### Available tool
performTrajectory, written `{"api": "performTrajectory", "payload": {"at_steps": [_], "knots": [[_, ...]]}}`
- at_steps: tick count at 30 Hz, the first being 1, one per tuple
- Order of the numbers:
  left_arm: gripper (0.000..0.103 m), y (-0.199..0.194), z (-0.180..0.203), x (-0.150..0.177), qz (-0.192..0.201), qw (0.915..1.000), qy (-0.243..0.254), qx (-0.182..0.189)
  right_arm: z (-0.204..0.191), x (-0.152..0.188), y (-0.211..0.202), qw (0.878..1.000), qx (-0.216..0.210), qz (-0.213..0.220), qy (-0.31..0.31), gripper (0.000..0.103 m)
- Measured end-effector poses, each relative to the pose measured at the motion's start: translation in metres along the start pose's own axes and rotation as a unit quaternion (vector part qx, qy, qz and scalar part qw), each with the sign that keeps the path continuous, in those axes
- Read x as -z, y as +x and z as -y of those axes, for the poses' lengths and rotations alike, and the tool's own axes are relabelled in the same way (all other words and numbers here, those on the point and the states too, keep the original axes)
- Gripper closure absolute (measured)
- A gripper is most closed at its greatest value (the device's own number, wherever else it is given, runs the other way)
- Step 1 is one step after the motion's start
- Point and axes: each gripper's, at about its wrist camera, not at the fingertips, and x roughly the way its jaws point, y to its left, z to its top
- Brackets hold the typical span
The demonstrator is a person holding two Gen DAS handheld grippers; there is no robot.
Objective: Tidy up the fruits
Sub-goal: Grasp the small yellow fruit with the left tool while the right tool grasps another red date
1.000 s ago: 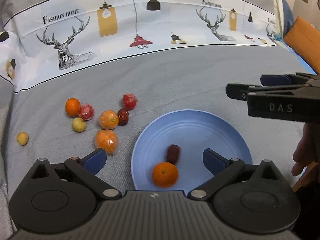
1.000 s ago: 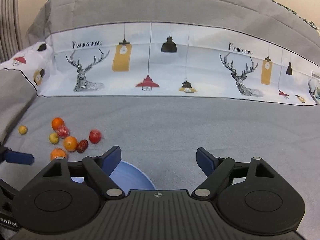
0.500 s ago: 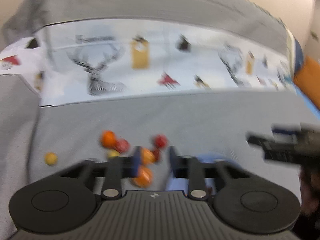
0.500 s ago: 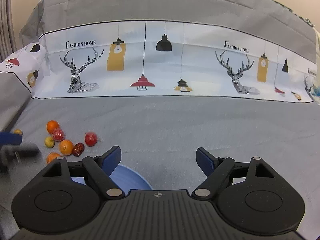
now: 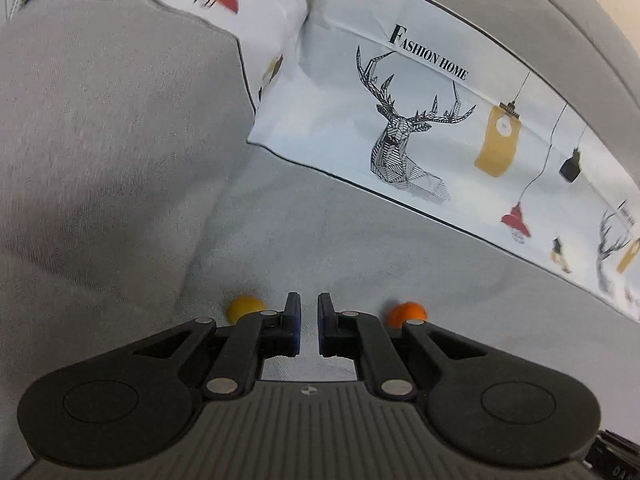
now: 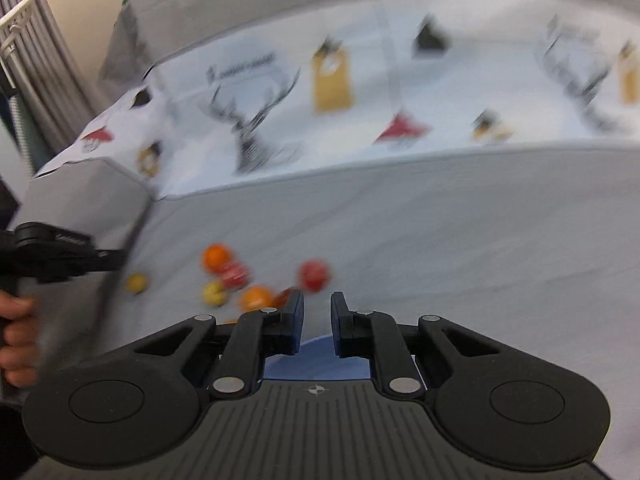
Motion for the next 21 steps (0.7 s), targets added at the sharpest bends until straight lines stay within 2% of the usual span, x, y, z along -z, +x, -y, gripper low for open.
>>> {"api": "performTrajectory", "payload": {"at_steps": [2, 5, 8, 10, 11, 13, 15, 17, 21], "knots": [[0.091, 0.0, 0.006, 0.0, 0.005, 0.9998, 0.015, -0.01, -0.003, -0.005, 0.021, 1.0, -0.005, -0.018, 0.025, 0.086], [0.087, 0.004, 0.004, 0.001, 0.004, 0.9998, 0.012, -0.018, -0.003, -0.01, 0.048, 0.998, -0.002, -0.036, 0.06, 0.084], [0.087, 0.012, -0.004, 0.0, 0.001, 0.9995, 0.002, -0.03, -0.005, -0.014, 0.071, 0.996, 0.018, -0.047, 0.076, 0.083], [0.08, 0.017, -0.01, -0.001, -0.001, 0.9992, -0.009, -0.039, -0.003, -0.016, 0.084, 0.994, 0.031, -0.055, 0.084, 0.083], [0.075, 0.02, -0.012, -0.003, -0.005, 0.999, -0.013, -0.043, -0.003, -0.016, 0.09, 0.994, 0.033, -0.059, 0.085, 0.083], [0.073, 0.027, -0.016, -0.004, -0.014, 0.9985, -0.018, -0.05, -0.002, -0.016, 0.098, 0.993, 0.031, -0.071, 0.084, 0.083], [0.068, 0.034, -0.018, -0.005, -0.022, 0.9979, -0.019, -0.058, -0.004, -0.017, 0.106, 0.994, 0.033, -0.079, 0.073, 0.077], [0.062, 0.042, -0.016, -0.005, -0.033, 0.9974, -0.012, -0.063, -0.009, -0.018, 0.11, 0.994, 0.04, -0.083, 0.058, 0.072], [0.058, 0.056, -0.008, -0.002, -0.051, 0.9954, 0.017, -0.079, -0.018, -0.02, 0.116, 0.994, 0.047, -0.09, 0.036, 0.071]]}}
